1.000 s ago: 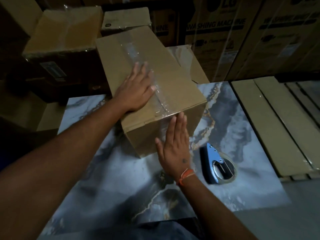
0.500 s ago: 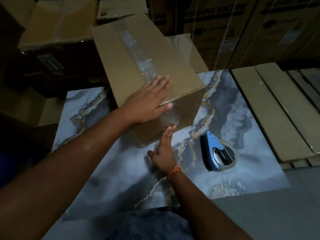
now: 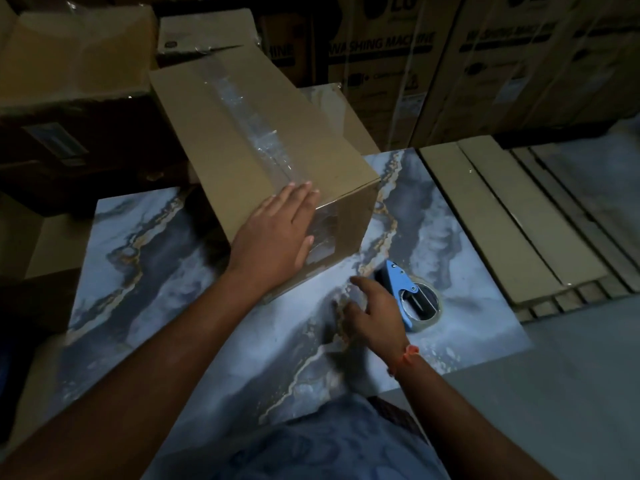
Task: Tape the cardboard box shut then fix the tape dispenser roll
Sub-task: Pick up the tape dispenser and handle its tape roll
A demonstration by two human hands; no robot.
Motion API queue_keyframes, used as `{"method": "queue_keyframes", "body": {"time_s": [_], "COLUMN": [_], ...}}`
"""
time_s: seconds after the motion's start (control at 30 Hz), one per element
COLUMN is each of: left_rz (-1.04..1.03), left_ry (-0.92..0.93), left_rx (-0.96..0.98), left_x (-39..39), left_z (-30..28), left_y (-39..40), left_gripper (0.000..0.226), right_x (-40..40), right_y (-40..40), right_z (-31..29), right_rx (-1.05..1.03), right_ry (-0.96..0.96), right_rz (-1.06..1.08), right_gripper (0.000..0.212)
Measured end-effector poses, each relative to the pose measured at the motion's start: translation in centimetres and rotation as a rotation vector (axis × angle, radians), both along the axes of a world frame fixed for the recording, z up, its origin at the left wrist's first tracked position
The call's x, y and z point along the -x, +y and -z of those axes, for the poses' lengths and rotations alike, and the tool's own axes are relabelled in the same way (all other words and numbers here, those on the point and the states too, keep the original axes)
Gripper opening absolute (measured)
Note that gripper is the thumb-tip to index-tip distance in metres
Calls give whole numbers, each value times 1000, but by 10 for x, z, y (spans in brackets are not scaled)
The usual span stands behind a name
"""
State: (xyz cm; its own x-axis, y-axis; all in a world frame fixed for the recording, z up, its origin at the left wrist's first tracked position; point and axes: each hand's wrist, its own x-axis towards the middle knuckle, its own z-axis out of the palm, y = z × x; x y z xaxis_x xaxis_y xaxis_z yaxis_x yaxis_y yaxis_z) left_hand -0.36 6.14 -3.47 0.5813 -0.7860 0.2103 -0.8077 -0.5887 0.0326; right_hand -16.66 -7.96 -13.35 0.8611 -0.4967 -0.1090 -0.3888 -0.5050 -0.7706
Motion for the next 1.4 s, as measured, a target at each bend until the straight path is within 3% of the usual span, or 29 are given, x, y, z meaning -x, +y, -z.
{"method": "queue_keyframes", "body": {"time_s": [0.17,0.27,0.4,0.57,0.73,1.0,1.27,1.4], "left_rz": [104,1,-227,-303,-390,-592,-573,-538], "left_ry": [92,471,1051,1295,1334,1316,1186,1120], "left_rx": [456,736,754,638,726,935,1190,1215], "left_x": [35,69,97,124,143,161,163,156], "left_z": [20,42,93,142,148,128,98,84], "left_y": [-3,-20,-56,-102,-143,-178,-198,-187], "left_gripper": [41,32,35,38,35,33,24,29], "right_x": [41,60,69,71,68,64,60,56], "right_y": [-48,-67,-83,-106,-137,-189,-201,-204], "right_z": [16,26,44,58,67,61,26,6], "right_rx": [522,664,754,698,552,437,514,463], "right_ry": [161,272,299,199,39,-249,-464,-531], "right_rz": [44,16,-131,-226,-302,-470,-541,-643], "right_gripper": [35,44,46,40,31,38,44,48]}}
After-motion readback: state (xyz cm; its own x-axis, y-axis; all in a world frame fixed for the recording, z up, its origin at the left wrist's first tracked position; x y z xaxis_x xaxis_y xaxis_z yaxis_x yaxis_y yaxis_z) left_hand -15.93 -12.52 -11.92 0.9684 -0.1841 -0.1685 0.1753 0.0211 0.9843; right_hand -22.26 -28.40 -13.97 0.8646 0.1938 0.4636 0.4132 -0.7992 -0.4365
